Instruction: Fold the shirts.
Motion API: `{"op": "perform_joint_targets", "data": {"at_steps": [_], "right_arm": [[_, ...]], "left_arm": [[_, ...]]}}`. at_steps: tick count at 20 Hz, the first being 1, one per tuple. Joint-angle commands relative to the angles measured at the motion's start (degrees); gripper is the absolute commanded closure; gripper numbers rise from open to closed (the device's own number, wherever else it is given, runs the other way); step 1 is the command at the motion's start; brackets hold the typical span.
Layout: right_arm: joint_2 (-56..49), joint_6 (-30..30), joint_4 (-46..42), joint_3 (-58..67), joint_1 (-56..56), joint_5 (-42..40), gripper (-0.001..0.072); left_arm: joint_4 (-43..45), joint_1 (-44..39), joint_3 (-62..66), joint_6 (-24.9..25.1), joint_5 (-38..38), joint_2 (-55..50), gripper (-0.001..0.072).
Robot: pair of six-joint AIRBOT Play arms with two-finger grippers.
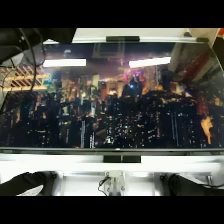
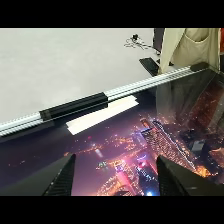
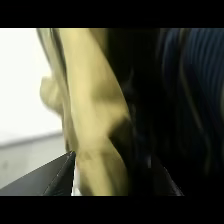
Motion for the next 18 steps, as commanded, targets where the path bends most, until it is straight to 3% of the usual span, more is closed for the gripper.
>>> {"op": "perform_joint_targets", "data": {"at_steps": [1, 7, 12, 15, 18], "right_arm": [[2.43, -2.14, 0.85, -0.02, -0.07, 9.66, 0.012], [9.05, -3.02, -0.68, -0.02, -0.07, 21.53, 0.012], [9.68, -4.57, 8.63, -0.09, 0.24, 37.97, 0.012], [9.68, -4.66, 9.79, -0.09, 3.34, 42.51, 0.0121], [9.68, -5.64, 9.86, -0.09, 7.74, 42.03, 0.0121]], "left_arm": [[-0.02, 0.02, -0.02, 0.02, -0.22, -0.28, 0.0096], [0.0, 0.02, -0.02, 0.04, -0.17, -2.8, 0.0096], [0.04, 0.2, -0.02, 0.04, -1.36, -4.96, 0.0097], [1.97, 0.68, -0.02, 0.02, -8.46, -5.07, 0.0097], [3.61, 1.07, -0.02, 0.04, -15.5, -5.07, 0.0097]]}}
